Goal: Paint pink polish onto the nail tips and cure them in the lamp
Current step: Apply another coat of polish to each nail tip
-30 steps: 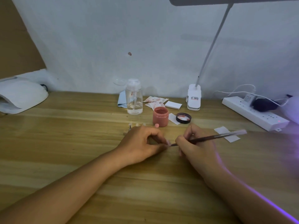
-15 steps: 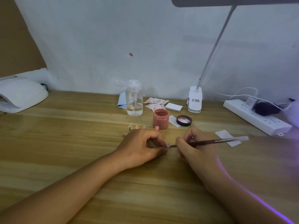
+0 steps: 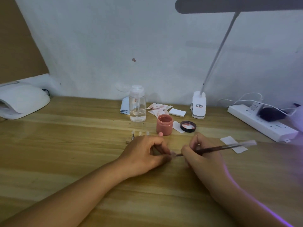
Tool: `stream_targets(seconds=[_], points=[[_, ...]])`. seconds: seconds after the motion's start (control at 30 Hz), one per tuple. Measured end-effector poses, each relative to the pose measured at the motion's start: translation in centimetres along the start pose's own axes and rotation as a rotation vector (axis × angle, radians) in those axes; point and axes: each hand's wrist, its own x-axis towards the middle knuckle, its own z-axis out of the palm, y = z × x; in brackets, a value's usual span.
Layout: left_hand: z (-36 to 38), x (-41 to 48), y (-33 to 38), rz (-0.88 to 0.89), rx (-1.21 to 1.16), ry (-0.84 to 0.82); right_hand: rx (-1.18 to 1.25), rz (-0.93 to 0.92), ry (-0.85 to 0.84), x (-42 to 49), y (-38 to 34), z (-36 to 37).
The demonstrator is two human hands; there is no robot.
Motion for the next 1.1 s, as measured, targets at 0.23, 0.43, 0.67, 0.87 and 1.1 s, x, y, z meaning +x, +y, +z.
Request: stream_targets(seconds=[0.23,0.43,0.67,0.87,1.1], points=[[-0.05,-0.08,0.13,-0.005,0.013,-0.013,0.007,-0.005,-0.028,0.01,0.09,-0.05],[0.06,-0.09,0.51,0.021,0.008,-0.022,0.074,-0.004,-0.020,0.04,0.20,-0.08],[-0.07,-0.13,0.50,0.045,0.000,-0.016,0.085,-0.011,-0.021,-0.06,-0.02,-0.18],[-0.10,-0.34,0.51,0.040,0.007,-0.028,0.080,0.017,0.022,0.04,0.44,-0.22],[-0.21,-0.14,0.17,0.019,-0.022,-0.030,0.038,0.013,0.039,0.16,0.64,-0.28]])
